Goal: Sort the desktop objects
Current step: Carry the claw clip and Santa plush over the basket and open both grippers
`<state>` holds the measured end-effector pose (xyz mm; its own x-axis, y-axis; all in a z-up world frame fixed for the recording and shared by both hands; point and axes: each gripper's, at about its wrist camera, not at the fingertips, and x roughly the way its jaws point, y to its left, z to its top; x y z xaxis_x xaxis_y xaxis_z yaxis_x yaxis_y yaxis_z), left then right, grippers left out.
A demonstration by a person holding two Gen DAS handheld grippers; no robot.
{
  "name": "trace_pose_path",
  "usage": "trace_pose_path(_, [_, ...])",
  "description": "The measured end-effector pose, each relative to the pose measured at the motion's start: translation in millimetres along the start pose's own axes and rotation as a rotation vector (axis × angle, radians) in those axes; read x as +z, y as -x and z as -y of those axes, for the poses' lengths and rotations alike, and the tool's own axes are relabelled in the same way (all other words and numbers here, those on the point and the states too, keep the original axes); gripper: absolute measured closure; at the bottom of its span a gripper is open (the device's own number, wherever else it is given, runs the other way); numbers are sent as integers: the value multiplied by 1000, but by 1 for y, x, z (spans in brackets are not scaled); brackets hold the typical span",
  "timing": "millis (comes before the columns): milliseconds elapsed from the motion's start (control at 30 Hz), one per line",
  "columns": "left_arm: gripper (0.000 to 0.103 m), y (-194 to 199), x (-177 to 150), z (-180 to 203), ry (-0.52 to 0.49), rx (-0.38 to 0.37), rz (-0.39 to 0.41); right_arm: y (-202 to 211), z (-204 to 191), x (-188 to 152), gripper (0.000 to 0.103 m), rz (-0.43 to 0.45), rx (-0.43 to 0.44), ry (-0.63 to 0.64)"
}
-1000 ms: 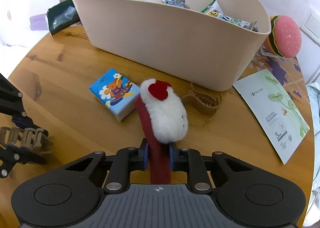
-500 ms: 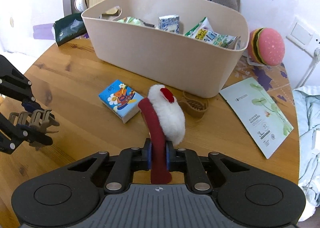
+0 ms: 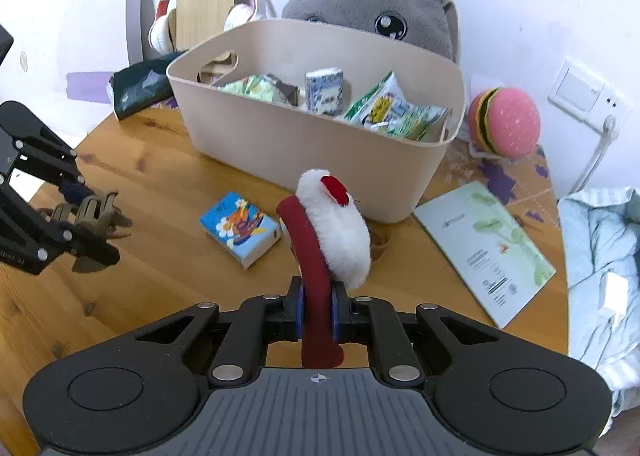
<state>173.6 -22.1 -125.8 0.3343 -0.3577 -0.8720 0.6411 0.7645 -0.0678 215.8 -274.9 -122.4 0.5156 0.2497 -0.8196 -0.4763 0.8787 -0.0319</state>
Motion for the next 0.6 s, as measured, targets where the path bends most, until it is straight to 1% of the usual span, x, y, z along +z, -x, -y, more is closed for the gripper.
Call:
trace_pose_path(300, [70,26,31,-22,33,37,91,23,19,25,90,73,-33,0])
trace_pose_path(600, [70,45,85,-49,65,95,192,32,46,68,90,161,-62,2])
